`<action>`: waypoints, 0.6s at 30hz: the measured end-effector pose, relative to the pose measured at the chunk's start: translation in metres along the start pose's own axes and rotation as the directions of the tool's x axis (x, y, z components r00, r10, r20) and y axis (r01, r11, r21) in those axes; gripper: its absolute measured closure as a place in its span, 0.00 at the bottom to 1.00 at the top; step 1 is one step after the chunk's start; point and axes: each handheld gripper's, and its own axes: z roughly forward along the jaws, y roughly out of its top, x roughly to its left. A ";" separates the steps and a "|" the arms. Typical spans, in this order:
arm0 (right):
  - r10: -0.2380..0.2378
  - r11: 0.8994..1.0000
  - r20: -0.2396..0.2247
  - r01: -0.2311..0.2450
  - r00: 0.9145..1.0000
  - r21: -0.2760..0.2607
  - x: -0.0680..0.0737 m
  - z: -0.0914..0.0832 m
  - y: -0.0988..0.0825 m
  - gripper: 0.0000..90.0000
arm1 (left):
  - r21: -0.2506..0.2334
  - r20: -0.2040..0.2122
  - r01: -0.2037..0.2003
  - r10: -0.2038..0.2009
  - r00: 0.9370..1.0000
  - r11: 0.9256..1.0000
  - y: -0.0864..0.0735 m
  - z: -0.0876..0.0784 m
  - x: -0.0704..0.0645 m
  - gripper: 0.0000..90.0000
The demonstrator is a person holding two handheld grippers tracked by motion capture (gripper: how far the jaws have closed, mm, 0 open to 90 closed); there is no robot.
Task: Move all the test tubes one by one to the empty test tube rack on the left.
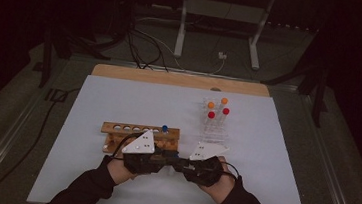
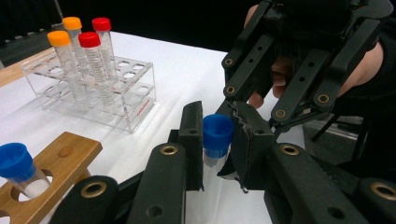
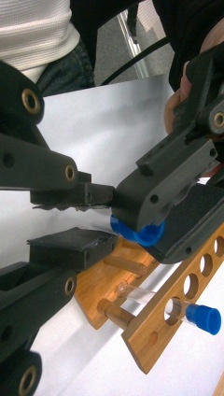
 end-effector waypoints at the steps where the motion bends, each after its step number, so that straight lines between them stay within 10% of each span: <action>1: 0.001 1.000 -0.001 -0.001 1.000 0.002 0.000 0.000 0.000 0.86 | 0.000 0.001 -0.002 0.002 1.000 1.000 0.000 0.000 0.000 0.85; 18: 0.003 0.997 0.044 0.001 0.999 -0.081 -0.003 -0.008 0.001 0.50 | -0.001 -0.061 -0.002 0.002 0.998 1.000 0.010 -0.027 0.010 0.86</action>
